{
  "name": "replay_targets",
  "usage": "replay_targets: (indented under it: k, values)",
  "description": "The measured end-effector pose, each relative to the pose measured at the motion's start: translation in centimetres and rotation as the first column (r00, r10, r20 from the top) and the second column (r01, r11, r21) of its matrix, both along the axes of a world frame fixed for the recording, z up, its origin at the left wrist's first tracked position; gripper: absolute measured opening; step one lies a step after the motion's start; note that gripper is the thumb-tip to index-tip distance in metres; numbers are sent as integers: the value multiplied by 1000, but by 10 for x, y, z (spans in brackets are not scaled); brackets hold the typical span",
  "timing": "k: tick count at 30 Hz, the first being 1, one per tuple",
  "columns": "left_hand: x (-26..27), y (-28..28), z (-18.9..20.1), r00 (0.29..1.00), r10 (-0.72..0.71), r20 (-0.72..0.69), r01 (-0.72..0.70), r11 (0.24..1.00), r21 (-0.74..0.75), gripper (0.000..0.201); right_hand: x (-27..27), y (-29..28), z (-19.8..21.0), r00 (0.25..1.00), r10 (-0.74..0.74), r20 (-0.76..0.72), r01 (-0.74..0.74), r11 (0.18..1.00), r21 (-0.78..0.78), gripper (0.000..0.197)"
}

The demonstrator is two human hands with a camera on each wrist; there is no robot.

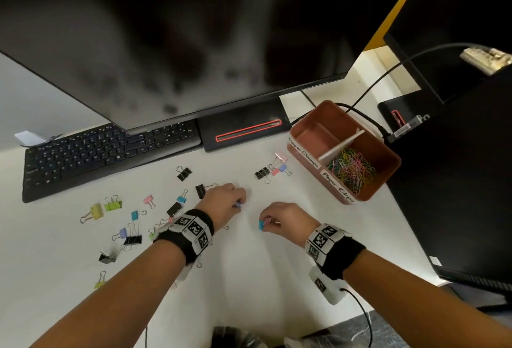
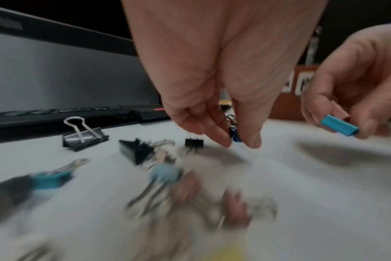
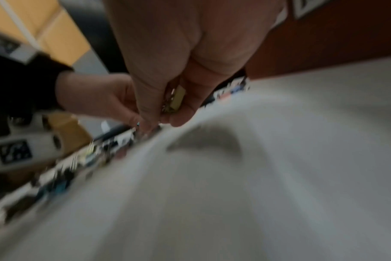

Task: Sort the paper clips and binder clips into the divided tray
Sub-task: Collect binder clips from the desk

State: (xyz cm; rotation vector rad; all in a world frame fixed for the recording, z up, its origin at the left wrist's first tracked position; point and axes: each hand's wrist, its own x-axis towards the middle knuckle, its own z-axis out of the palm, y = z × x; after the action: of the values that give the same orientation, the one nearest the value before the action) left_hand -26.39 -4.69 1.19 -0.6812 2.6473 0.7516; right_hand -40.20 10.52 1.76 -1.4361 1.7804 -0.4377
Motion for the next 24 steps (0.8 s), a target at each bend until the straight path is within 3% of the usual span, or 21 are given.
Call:
replay_targets:
  k: [3,6,10,12,14,16,18,21,24]
  values:
    - [-34,-1,31,970,104,-221,-74,987,141,6,-34,0,35,973,-227,-43,214,954,-208,14]
    - [-88,5,68,877,244,-414,-139,953,268,15,-80,-8,78,874,-460,-155,379,846,-374,16]
    - [-156,20,95,792,418,-445,-207,870,448,27,-130,-32,95,761,-619,-193,553,775,-305,24]
    - [-172,20,95,801,430,-417,-241,868,434,38,-140,-42,89,752,-629,-198,594,776,-211,36]
    - [-169,11,91,794,424,-436,-296,896,332,35,-144,-46,85,743,-640,-196,613,769,-184,43]
    - [-150,-2,83,751,459,-474,-359,887,289,30,-138,-43,86,736,-658,-162,611,748,-260,39]
    - [-122,-12,67,739,491,-462,-421,871,253,29,-121,-40,85,781,-616,-105,556,762,-331,30]
    - [-87,-14,28,837,471,-277,-434,881,187,38,-79,-39,67,915,-401,-50,379,895,-235,34]
    - [-78,-5,-3,929,362,-78,-349,926,146,46,-51,-40,36,966,-219,-138,212,975,-68,63]
